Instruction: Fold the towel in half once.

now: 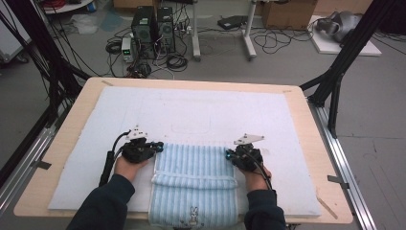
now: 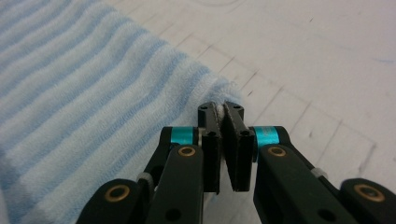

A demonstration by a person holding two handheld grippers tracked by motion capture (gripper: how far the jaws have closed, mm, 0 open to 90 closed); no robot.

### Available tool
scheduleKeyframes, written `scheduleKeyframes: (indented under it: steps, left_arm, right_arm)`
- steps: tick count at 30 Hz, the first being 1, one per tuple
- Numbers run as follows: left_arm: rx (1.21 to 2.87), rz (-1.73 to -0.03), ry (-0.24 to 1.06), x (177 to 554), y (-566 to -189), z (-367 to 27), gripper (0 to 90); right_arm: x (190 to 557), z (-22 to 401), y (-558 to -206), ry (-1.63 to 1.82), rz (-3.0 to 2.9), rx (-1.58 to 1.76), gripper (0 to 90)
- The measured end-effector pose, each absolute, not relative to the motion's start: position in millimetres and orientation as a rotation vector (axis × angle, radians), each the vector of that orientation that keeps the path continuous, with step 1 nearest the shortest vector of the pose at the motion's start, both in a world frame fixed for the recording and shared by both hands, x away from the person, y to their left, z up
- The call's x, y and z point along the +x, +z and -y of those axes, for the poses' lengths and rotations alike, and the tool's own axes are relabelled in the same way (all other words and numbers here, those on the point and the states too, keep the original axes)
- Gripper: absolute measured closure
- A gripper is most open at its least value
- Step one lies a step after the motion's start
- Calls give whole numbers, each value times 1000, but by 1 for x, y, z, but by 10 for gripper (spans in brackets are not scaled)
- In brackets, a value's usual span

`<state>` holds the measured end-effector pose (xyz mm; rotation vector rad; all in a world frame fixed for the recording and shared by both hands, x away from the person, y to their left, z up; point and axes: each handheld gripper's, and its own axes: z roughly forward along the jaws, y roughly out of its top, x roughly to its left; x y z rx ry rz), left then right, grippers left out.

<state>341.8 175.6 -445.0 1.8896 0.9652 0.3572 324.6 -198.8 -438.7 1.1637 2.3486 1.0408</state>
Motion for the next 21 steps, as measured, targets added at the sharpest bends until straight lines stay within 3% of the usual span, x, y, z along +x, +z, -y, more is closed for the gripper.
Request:
scheduleKeyframes:
  steps: [21]
  left_arm:
    - [1763, -996, 415, 405, -416, -181, 864]
  right_arm:
    - [385, 193, -408, 1055, -2185, 1146, 858]
